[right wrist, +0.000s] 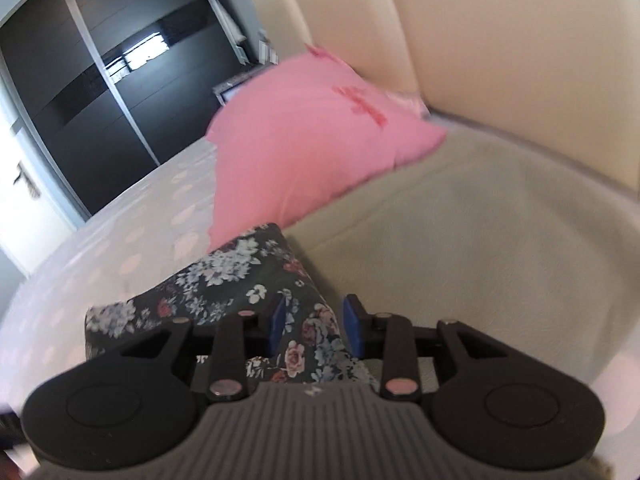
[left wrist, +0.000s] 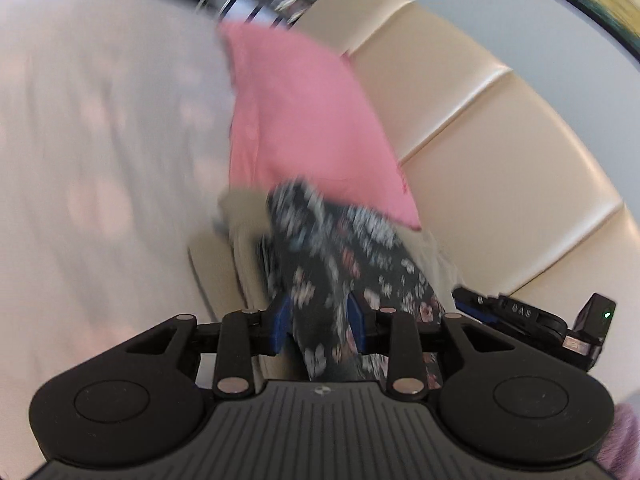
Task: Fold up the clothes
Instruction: 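Carry the jeans bundle with both grippers and lay it on the grey garment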
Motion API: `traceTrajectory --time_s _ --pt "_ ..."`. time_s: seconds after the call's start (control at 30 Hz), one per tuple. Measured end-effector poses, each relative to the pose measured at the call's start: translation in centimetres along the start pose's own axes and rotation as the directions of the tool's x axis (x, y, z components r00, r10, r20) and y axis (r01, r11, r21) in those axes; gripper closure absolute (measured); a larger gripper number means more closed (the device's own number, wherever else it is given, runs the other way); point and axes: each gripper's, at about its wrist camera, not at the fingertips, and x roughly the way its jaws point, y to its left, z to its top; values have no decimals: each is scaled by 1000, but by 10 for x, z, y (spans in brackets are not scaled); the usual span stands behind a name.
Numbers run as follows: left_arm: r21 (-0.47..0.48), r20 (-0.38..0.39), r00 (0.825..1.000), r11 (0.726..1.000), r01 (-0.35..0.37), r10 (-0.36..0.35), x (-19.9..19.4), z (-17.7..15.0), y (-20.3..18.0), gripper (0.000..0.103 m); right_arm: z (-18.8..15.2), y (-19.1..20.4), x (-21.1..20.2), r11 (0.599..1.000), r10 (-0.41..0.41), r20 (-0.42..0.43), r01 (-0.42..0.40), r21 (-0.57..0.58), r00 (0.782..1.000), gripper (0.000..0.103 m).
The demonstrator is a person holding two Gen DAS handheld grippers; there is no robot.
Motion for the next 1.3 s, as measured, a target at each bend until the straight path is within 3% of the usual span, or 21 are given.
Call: traceTrajectory --time_s 0.07,0.17,0.33,0.43,0.53,0.63,0.83,0.9,0.93,1.0,1.1,1.3 --pt "109 42 998 993 -41 36 -4 10 -17 75 -6 3 -6 1000 21 -16 -21 -6 1000 101" --pt "176 22 999 983 -51 48 10 16 -34 78 -16 9 -4 999 -3 -33 1 -41 999 101" --pt "259 -50 984 954 -154 172 58 7 -36 83 -28 3 18 996 -80 -66 77 -44 995 102" --pt "270 -97 968 942 -200 233 79 0 -27 83 -36 0 31 994 -96 -89 91 -57 991 102" --pt "249 -130 959 945 -213 250 88 -6 -16 81 -41 -1 42 993 -101 -95 94 -70 990 103" --pt "223 -135 959 950 -217 250 86 -9 -12 76 -40 -3 47 993 -103 -102 97 -63 989 103" --pt "293 -66 983 945 -147 174 43 -15 -36 76 -30 4 8 989 -68 -49 61 -137 996 95" --pt "358 -55 990 928 -102 130 26 -26 -54 76 -31 6 -12 982 -48 -39 40 -185 998 78" --pt "400 -50 991 912 -92 121 20 -33 -65 76 -32 8 -20 975 -52 -43 42 -219 998 77" --pt "452 -49 990 887 -97 133 13 -48 -82 76 -40 11 -33 960 -72 -53 54 -275 996 77" --pt "483 -91 982 870 -101 164 16 -67 -93 76 -53 11 -39 953 -82 -89 52 -297 993 77" --pt "472 -159 960 872 -131 231 43 -87 -84 76 -80 6 -25 955 -118 -146 72 -288 982 78"
